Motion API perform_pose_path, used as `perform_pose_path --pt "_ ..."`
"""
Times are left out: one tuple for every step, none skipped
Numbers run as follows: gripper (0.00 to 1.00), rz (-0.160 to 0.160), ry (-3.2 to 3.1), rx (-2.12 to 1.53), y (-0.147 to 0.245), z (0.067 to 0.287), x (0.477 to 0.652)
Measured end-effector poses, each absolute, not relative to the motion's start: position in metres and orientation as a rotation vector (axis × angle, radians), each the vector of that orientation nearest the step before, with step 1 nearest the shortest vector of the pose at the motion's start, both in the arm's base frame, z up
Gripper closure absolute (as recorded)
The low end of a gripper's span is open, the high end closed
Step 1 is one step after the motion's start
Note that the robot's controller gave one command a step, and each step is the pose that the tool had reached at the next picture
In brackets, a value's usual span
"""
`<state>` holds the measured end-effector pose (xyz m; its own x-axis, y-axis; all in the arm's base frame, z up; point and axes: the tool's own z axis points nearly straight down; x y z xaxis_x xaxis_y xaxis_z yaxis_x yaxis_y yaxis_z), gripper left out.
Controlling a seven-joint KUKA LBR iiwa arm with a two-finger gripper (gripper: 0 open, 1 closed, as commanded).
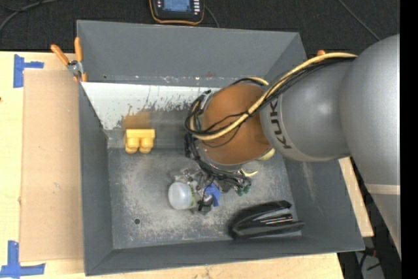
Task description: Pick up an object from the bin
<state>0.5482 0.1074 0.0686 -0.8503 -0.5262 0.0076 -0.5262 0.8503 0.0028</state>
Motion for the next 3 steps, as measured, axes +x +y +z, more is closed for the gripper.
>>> perform_pose_path --pt "1.0 -0.001 -3.015 0.855 0.107 0.069 0.548" --pt "1.0 -0.003 -3.007 0.851 0.107 0.104 0.546" --pt "1.0 -0.002 -3.015 0.853 0.108 0.144 0.548"
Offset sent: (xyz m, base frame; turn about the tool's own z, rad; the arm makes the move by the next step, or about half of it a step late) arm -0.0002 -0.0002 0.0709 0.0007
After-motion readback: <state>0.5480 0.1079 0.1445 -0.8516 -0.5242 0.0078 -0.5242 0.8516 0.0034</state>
